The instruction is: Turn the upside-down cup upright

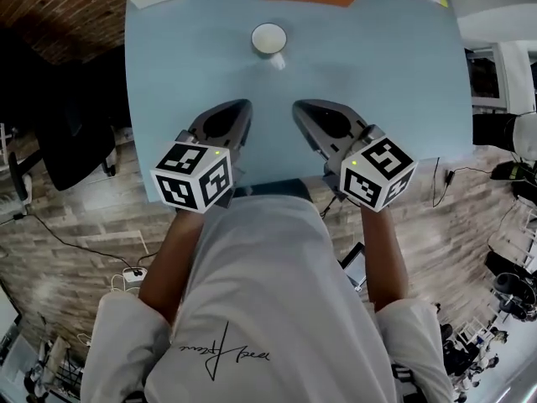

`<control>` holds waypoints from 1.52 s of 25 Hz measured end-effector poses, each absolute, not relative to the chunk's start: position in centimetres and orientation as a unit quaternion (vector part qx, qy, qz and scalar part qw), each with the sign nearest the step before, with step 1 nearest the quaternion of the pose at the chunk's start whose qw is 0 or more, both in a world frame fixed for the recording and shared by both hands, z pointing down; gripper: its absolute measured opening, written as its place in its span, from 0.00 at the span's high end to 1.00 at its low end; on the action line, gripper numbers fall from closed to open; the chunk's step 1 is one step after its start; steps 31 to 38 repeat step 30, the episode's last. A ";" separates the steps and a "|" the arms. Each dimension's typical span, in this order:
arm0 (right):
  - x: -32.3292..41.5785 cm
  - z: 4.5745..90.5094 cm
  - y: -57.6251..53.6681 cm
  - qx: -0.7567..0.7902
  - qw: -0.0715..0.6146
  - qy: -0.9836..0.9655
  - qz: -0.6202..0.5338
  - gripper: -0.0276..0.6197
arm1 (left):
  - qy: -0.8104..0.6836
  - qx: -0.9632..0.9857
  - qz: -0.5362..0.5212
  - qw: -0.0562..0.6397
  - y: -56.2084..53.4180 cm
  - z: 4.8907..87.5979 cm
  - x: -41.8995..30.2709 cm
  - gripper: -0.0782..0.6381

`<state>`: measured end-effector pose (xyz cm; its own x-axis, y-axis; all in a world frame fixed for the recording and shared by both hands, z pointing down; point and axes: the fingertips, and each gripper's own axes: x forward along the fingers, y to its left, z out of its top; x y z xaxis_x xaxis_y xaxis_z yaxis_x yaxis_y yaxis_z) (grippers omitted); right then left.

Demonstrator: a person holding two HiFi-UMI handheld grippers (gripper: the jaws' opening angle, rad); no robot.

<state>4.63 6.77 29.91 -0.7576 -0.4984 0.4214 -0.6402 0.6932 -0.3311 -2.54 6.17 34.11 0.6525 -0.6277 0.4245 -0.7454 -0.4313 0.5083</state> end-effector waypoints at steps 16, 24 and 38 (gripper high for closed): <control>2.0 26.9 17.1 0.357 0.087 -0.902 0.227 0.93 | -0.400 0.864 0.060 0.300 15.2 28.5 -5.7 0.88; 1.9 25.5 19.6 0.401 0.068 -0.889 0.212 0.93 | -0.383 0.873 0.044 0.297 17.5 27.0 -6.4 0.88; 2.7 25.4 20.6 0.410 0.089 -0.884 0.207 0.93 | -0.384 0.874 0.047 0.292 17.3 26.2 -5.3 0.88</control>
